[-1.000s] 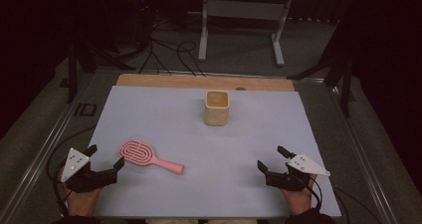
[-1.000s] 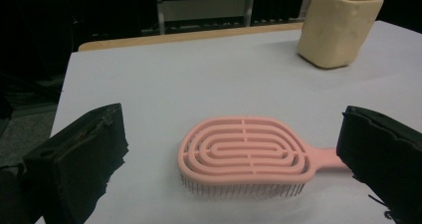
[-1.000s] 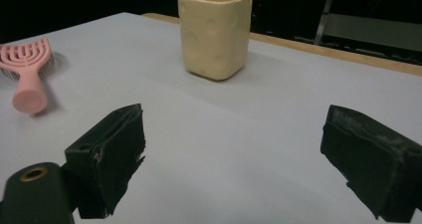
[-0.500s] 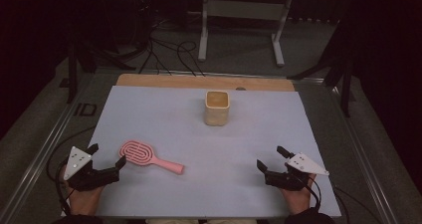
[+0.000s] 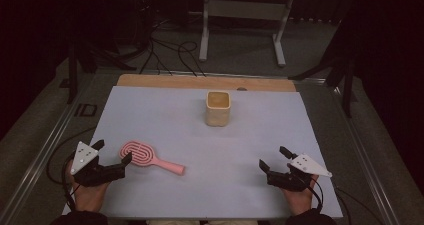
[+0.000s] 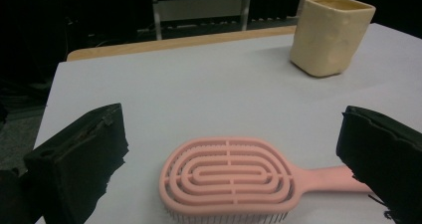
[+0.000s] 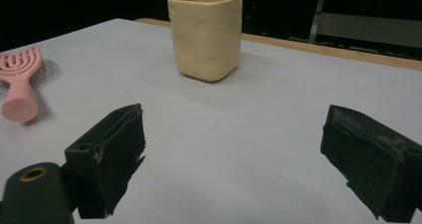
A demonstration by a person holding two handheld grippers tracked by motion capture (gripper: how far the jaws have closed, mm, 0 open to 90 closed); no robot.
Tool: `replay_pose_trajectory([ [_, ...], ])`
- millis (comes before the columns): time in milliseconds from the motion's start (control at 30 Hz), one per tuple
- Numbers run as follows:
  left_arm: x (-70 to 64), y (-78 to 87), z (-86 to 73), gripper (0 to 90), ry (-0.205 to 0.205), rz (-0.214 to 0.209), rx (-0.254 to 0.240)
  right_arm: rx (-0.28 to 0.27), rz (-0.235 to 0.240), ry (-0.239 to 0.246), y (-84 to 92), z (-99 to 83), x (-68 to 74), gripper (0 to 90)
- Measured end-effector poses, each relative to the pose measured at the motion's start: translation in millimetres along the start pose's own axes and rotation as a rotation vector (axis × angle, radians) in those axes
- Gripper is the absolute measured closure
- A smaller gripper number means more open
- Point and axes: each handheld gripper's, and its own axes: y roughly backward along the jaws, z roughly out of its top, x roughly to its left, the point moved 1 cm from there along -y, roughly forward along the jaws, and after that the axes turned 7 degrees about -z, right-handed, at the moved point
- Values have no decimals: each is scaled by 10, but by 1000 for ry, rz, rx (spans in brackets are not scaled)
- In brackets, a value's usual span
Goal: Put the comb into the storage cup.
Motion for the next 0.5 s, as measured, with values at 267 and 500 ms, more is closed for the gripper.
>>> replay_pose_trajectory([
  [267, -29, -62, 64, 1, -7, -12, 2, -1, -3, -5, -1, -3, -4, 101],
  [500, -101, -183, 136, 1, -23, -35, 13, -5, -7, -6, 2, -3, -15, 100],
])
